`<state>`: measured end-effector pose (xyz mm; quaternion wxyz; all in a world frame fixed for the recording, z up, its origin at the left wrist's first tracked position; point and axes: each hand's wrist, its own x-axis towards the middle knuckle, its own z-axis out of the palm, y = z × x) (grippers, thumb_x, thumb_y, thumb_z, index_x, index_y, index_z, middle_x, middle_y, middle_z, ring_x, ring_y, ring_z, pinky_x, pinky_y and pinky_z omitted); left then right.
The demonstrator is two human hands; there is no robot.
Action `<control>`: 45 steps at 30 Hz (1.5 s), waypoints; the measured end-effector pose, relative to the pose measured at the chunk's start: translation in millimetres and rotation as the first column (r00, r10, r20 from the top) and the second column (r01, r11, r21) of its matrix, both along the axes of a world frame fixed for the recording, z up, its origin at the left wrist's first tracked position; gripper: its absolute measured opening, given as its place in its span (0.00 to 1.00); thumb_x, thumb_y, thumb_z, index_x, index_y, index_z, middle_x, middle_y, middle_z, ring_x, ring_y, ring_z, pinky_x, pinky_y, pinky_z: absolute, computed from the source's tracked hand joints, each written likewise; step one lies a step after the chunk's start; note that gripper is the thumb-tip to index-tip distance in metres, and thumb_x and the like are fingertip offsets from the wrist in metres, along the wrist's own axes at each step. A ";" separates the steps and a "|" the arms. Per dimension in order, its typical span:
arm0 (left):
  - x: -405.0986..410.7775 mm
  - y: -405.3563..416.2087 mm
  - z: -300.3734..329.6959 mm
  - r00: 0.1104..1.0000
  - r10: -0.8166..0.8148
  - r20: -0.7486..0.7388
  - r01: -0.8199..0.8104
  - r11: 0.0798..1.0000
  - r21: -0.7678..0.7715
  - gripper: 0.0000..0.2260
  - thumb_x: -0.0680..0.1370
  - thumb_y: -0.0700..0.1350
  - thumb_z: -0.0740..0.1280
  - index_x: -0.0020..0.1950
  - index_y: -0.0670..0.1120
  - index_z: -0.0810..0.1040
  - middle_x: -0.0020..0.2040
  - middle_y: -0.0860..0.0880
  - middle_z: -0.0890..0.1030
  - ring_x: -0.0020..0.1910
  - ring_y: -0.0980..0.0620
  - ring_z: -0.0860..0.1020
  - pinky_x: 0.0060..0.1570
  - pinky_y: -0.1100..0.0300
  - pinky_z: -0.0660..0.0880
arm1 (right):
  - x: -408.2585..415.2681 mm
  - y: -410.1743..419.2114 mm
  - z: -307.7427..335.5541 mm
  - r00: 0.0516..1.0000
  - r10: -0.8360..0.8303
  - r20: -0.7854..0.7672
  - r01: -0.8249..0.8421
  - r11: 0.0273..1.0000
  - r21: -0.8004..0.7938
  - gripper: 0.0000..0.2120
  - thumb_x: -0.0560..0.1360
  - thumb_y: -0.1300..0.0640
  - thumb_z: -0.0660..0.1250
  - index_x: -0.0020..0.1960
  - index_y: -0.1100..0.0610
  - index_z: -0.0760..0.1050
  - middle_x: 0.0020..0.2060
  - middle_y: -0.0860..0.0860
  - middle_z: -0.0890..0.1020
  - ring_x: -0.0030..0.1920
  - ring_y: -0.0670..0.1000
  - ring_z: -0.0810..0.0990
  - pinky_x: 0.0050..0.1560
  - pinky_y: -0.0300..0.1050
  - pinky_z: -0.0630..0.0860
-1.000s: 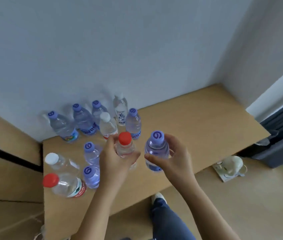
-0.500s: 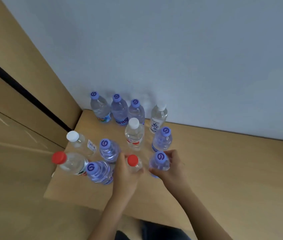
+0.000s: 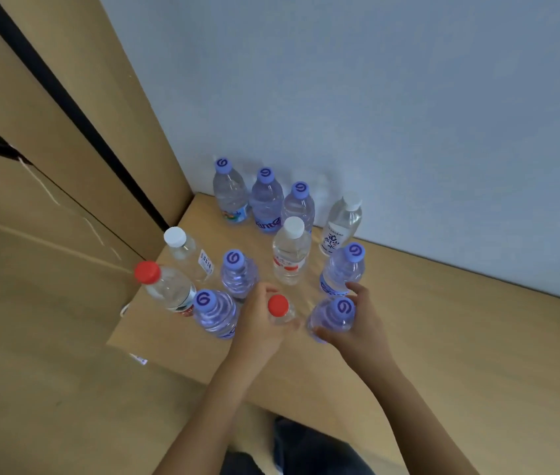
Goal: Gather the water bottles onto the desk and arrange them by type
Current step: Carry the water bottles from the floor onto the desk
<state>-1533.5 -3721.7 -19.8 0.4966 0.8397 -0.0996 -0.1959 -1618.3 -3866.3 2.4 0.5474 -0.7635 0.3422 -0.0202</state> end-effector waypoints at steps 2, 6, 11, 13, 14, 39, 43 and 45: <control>2.0 5.5 18.8 0.999 -0.033 -0.001 0.033 0.998 -0.053 0.23 0.68 0.39 0.79 0.57 0.48 0.73 0.53 0.54 0.78 0.51 0.59 0.77 0.48 0.75 0.69 | 2.8 2.9 16.3 1.000 0.007 0.018 -0.006 0.997 -0.079 0.32 0.67 0.62 0.77 0.65 0.50 0.66 0.53 0.44 0.77 0.49 0.45 0.77 0.44 0.28 0.71; -0.3 37.3 59.3 0.998 -0.063 0.022 0.066 0.978 -0.196 0.22 0.71 0.43 0.78 0.57 0.58 0.74 0.57 0.61 0.78 0.60 0.68 0.74 0.58 0.73 0.69 | 10.7 18.6 55.9 0.993 0.023 0.116 0.003 0.976 -0.219 0.32 0.69 0.60 0.77 0.69 0.51 0.67 0.60 0.44 0.74 0.58 0.43 0.71 0.54 0.36 0.65; -0.4 119.0 98.8 0.996 0.016 0.090 0.012 0.954 -0.300 0.20 0.70 0.42 0.79 0.57 0.54 0.77 0.57 0.58 0.82 0.60 0.63 0.77 0.61 0.67 0.72 | 34.3 87.4 97.7 0.958 0.123 0.259 -0.075 0.979 -0.189 0.27 0.70 0.59 0.77 0.64 0.46 0.68 0.55 0.37 0.75 0.60 0.42 0.74 0.57 0.39 0.68; -0.3 164.1 105.5 0.992 0.083 0.090 -0.049 0.944 -0.326 0.19 0.70 0.42 0.79 0.58 0.53 0.78 0.56 0.58 0.82 0.60 0.62 0.78 0.62 0.66 0.72 | 45.8 130.6 105.0 0.939 0.180 0.292 -0.141 0.979 -0.148 0.26 0.70 0.59 0.77 0.63 0.47 0.69 0.56 0.39 0.76 0.61 0.42 0.75 0.59 0.41 0.70; -0.7 189.3 107.1 0.989 0.120 0.091 -0.083 0.939 -0.335 0.19 0.70 0.43 0.79 0.57 0.54 0.78 0.56 0.60 0.82 0.61 0.63 0.77 0.62 0.67 0.72 | 52.0 154.9 106.3 0.929 0.221 0.298 -0.187 0.973 -0.138 0.26 0.71 0.59 0.77 0.64 0.47 0.70 0.57 0.40 0.77 0.62 0.42 0.75 0.60 0.41 0.71; 8.5 694.5 53.7 0.306 0.951 0.051 -0.937 0.310 -0.158 0.16 0.71 0.45 0.77 0.56 0.54 0.79 0.54 0.64 0.81 0.57 0.63 0.80 0.59 0.62 0.74 | 245.6 701.3 52.4 0.286 0.943 0.171 -0.958 0.276 0.078 0.28 0.73 0.56 0.74 0.69 0.47 0.67 0.67 0.43 0.72 0.67 0.41 0.70 0.69 0.41 0.66; 96.5 770.3 58.7 0.302 0.950 0.084 -0.940 0.311 -0.143 0.16 0.72 0.46 0.77 0.57 0.55 0.78 0.55 0.63 0.81 0.58 0.62 0.79 0.60 0.63 0.74 | 339.7 780.4 51.7 0.265 0.943 0.204 -0.964 0.263 0.037 0.26 0.72 0.55 0.75 0.64 0.41 0.68 0.64 0.43 0.73 0.65 0.42 0.71 0.66 0.42 0.68; 141.3 808.1 67.6 0.295 0.949 0.108 -0.940 0.309 -0.148 0.17 0.72 0.47 0.77 0.58 0.54 0.78 0.56 0.62 0.81 0.58 0.62 0.79 0.60 0.63 0.74 | 385.9 817.6 56.1 0.261 0.940 0.218 -0.965 0.262 0.025 0.25 0.72 0.54 0.76 0.61 0.38 0.68 0.63 0.43 0.74 0.65 0.43 0.72 0.65 0.42 0.68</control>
